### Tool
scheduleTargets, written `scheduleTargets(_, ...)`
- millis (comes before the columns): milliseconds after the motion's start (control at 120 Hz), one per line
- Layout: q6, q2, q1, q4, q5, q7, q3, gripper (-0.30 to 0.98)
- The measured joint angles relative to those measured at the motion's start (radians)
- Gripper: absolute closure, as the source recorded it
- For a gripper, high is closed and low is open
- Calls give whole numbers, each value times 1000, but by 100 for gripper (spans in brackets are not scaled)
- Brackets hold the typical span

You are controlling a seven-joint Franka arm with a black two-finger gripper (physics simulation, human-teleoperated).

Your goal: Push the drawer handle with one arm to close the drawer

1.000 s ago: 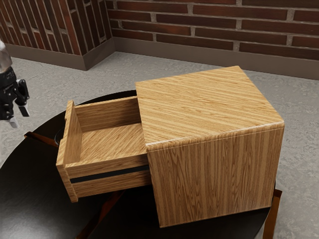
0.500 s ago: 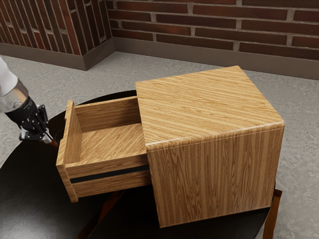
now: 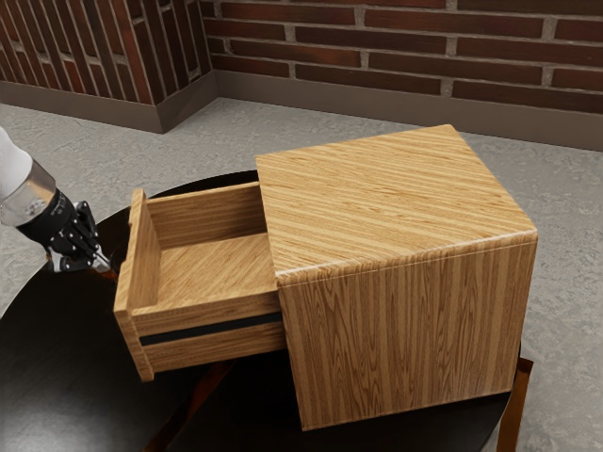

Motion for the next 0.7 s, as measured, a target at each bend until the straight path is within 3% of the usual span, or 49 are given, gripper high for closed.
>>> scheduleTargets(700,56,149,-71,94,-6,-109,-61,79)
